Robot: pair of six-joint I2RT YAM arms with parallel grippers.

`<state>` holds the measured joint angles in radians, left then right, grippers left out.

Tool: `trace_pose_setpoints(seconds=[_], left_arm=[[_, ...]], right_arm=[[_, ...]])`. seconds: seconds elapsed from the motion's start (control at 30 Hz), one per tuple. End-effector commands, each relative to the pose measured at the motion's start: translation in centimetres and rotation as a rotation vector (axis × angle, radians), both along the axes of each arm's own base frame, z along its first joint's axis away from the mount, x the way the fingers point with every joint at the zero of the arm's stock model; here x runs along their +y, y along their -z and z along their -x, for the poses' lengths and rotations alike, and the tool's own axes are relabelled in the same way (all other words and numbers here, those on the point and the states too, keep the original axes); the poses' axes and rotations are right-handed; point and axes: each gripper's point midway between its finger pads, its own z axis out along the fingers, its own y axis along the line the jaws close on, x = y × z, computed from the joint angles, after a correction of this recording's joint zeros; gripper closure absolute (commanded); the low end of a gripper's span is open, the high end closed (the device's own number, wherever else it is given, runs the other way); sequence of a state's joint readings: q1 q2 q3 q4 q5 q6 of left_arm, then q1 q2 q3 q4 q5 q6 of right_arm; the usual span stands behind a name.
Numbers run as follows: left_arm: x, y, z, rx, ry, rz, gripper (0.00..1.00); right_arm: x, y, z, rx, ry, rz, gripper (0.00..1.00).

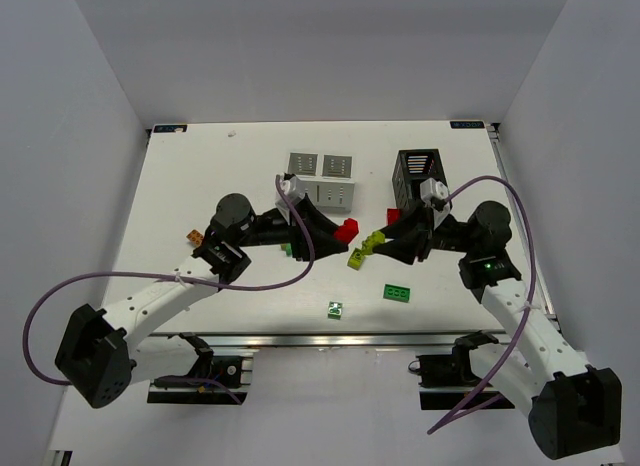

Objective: Sort the legos into containers by color

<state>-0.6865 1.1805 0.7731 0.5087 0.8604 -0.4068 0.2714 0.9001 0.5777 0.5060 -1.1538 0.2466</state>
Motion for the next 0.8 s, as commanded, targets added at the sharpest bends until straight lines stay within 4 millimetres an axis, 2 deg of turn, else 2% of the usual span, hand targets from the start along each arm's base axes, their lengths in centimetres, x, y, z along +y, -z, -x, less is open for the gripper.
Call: trace_pose_setpoints(seconds=[0.0, 0.1, 0.13, 0.2, 0.23, 0.33, 0.63, 0.77], left_arm=[[0.7, -1.5, -0.2, -0.055, -0.036, 0.035, 1.0], [0.9, -1.4, -0.6, -0.055, -0.059, 0.033, 1.0], [0.9, -1.5, -0.7, -0.054, -0.066, 0.031, 1.0], [1.0, -1.4, -1.2, -0.057, -0.097, 0.027, 1.0], [1.1, -1.6, -1.2, -0.062, -0.103, 0.028, 1.0], [1.1, -1.7, -1.3, -0.06, -0.109, 0.026, 1.0], [1.1, -1.4, -1.4, -0.048, -0.112, 0.016, 1.0], [1.0, -1.0, -1.6, -0.039, -0.112, 0.008, 1.0]], right_arm=[[-0.6, -0.6, -1.3, -0.054, 0.05, 0.022, 1.0], [-1.5, 0.1, -3.7, -0.022, 0.18, 0.053, 1.0], [-2.6, -0.3, -6.4, -0.076, 0.344, 0.077, 1.0], [-4.7, 0.2, -9.4, -0.089, 0.541, 0.124, 1.0], [-6.9, 0.2, -11.8, -0.12, 0.72, 0.158, 1.0], [-9.8, 0.4, -14.3, -0.128, 0.915, 0.196, 1.0], [-15.2, 1.3, -18.1, -0.063, 1.273, 0.183, 1.0], [-15.1, 2.1, -19.0, -0.059, 1.269, 0.194, 1.0]])
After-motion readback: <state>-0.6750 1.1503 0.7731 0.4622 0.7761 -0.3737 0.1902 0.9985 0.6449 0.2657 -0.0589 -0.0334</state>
